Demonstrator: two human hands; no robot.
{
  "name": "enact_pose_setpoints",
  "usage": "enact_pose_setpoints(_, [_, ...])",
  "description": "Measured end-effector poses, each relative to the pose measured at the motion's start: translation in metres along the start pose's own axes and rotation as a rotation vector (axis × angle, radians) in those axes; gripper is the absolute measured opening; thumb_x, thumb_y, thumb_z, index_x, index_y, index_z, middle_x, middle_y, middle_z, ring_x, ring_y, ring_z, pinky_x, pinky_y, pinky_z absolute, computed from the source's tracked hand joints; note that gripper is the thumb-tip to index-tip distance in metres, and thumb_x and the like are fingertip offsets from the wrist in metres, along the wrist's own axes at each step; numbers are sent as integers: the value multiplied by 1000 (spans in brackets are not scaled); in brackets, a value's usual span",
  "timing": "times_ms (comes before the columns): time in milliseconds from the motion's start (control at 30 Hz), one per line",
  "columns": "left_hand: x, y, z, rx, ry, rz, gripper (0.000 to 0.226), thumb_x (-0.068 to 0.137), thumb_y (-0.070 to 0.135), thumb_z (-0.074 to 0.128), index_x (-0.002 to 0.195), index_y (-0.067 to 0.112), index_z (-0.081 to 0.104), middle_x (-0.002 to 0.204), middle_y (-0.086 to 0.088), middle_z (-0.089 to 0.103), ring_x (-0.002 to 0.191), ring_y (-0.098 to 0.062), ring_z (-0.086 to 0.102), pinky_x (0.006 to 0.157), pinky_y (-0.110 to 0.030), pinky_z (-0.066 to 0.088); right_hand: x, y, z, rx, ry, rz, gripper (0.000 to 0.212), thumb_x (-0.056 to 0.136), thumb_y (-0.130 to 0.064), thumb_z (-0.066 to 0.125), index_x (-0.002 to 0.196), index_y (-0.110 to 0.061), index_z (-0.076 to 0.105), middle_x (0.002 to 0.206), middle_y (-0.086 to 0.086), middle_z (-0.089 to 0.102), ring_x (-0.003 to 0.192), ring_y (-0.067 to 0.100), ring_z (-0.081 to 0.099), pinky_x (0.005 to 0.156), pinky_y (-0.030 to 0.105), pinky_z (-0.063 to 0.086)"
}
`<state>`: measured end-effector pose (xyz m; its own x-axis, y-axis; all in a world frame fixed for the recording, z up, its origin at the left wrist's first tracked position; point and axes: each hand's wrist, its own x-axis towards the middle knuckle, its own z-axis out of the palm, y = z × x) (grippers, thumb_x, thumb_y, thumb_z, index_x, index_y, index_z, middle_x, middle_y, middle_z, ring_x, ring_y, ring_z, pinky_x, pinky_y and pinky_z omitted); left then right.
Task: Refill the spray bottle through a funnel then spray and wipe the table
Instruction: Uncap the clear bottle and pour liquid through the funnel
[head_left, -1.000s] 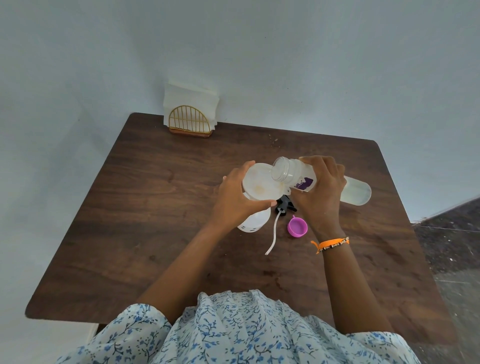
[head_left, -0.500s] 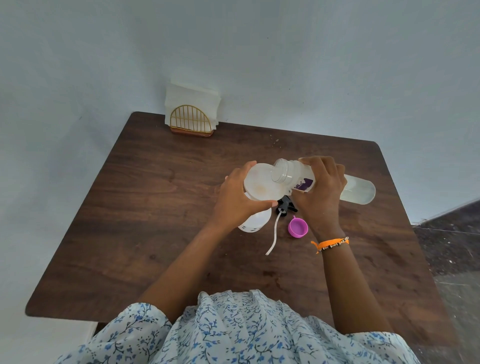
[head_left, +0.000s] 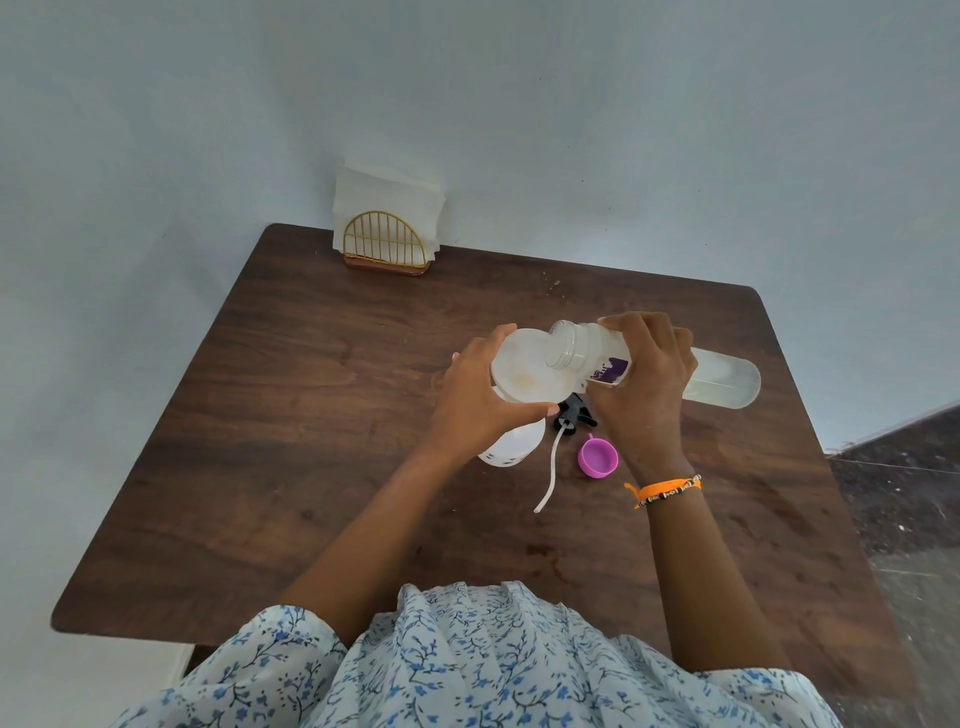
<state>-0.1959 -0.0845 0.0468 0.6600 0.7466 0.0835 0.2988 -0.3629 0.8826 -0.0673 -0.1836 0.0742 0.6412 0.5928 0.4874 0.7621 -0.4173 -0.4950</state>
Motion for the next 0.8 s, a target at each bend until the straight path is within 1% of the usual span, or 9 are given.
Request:
enact_pose_setpoints(100, [0, 1, -1, 6, -2, -10, 90, 58, 42, 84, 135, 29, 39, 131, 4, 49, 111, -4, 38, 106, -52, 35, 0, 0, 0, -7, -7, -7, 48, 58, 3, 78, 102, -11, 62, 105, 10, 59, 101, 29, 47, 83, 32, 31])
enact_pose_setpoints(233, [-1, 2, -1, 7, -4, -15, 89, 58, 42, 84, 134, 29, 40, 130, 4, 50, 112, -7, 40, 105, -52, 36, 0, 0, -1, -23, -5, -12, 50, 56, 5, 75, 102, -11, 62, 105, 9, 59, 100, 29, 47, 81, 30, 28])
enact_pose_setpoints(433, [-1, 3, -2, 1, -2, -19, 90, 58, 42, 84, 135, 29, 40, 132, 3, 49, 116, -11, 43, 105, -53, 35, 0, 0, 0, -18, -6, -9, 50, 57, 4, 77, 102, -11, 62, 107, 9, 59, 102, 29, 47, 83, 30, 29])
enact_pose_setpoints(567, [-2, 4, -2, 1, -2, -13, 90, 58, 43, 84, 135, 29, 40, 131, 4, 50, 112, -6, 39, 106, -52, 35, 0, -1, -1, -22, -15, -8, 50, 57, 3, 76, 103, -11, 62, 107, 9, 59, 102, 29, 47, 84, 30, 29])
enact_pose_setpoints(700, [-1, 4, -2, 3, 3, -10, 90, 58, 43, 84, 135, 29, 40, 131, 4, 50, 110, -5, 39, 105, -52, 35, 0, -2, -2, -34, -26, -12, 49, 59, 1, 77, 104, -11, 62, 108, 10, 59, 103, 30, 47, 85, 34, 32])
enact_pose_setpoints(800, [-1, 4, -2, 2, -1, -8, 90, 58, 44, 84, 135, 29, 40, 131, 4, 50, 111, -5, 39, 105, -52, 35, 1, -4, -2, -38, -26, -18, 49, 59, 0, 78, 103, -11, 62, 108, 10, 59, 103, 30, 47, 84, 33, 31])
